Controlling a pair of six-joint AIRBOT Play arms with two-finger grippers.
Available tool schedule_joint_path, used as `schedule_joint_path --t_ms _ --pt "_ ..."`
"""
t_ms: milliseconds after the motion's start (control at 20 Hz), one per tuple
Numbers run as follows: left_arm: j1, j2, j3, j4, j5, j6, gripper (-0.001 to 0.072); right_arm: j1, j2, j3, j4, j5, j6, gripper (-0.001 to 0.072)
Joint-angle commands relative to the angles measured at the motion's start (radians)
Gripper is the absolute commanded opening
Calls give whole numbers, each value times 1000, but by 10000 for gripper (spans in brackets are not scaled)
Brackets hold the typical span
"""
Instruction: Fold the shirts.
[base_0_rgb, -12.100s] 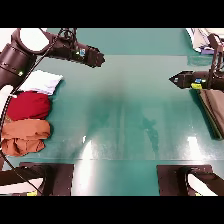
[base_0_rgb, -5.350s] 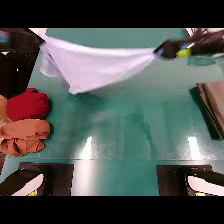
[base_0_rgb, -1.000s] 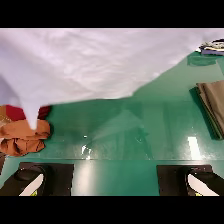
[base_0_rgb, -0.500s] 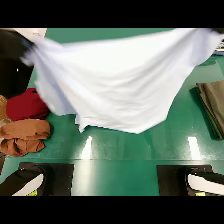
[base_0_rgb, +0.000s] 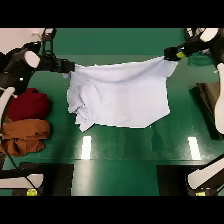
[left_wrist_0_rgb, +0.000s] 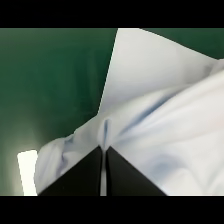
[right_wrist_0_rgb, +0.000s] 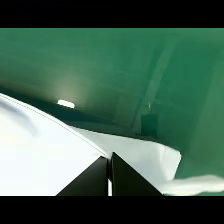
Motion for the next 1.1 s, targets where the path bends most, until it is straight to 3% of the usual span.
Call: schedule_joint_path --t_ms 0,150,350,900,1050 --pt "1 -90 -8 2 121 4 26 0 -71 1 2 -73 4 10" --pt "1 -76 3 7 101 5 25 0 -60 2 1 -78 3 10" --pt "1 29 122 14 -28 47 25 0 69 2 1 -78 -17 10" --pt "0 745 364 27 -148 71 26 0 747 1 -1 -49 -79 10" --pt "0 889 364 20 -143 19 26 0 885 1 -29 -51 -79 10"
